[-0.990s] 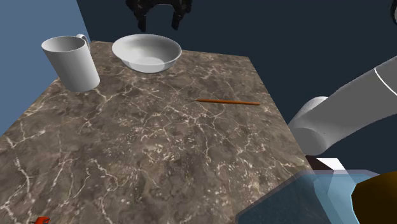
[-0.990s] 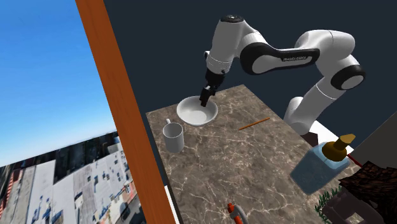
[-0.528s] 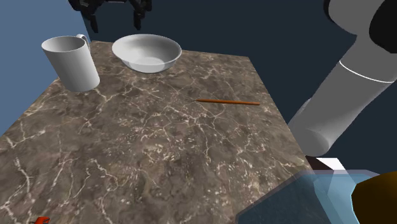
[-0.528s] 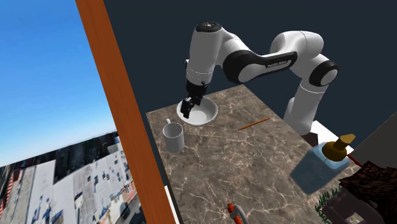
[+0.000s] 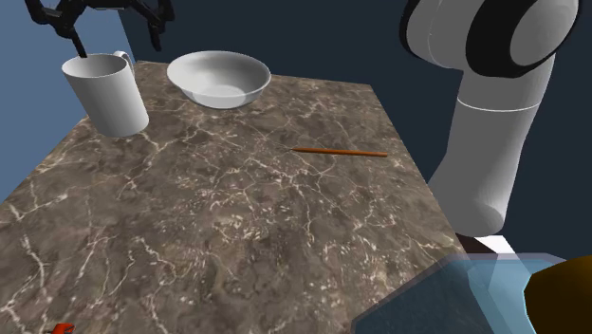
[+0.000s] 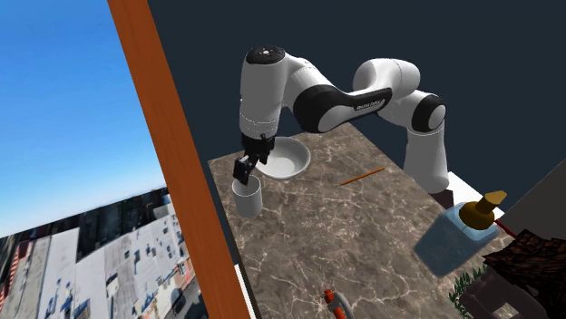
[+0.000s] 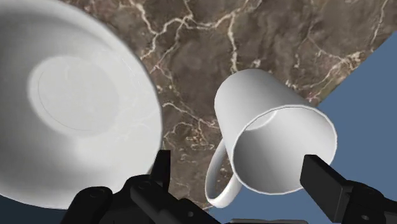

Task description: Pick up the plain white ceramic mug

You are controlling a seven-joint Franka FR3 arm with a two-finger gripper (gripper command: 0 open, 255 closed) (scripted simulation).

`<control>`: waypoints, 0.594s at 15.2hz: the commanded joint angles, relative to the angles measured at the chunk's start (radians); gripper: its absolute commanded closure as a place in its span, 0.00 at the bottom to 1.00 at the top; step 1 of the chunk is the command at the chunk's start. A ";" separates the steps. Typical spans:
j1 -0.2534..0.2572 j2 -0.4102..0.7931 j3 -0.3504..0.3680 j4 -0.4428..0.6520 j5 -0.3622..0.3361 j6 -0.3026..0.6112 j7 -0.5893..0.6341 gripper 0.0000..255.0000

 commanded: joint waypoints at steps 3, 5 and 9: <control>-0.031 -0.030 0.003 -0.104 0.020 0.076 0.007 0.00; -0.043 -0.041 0.003 -0.142 0.028 0.104 0.008 0.00; -0.045 -0.045 0.004 -0.150 0.030 0.108 0.009 1.00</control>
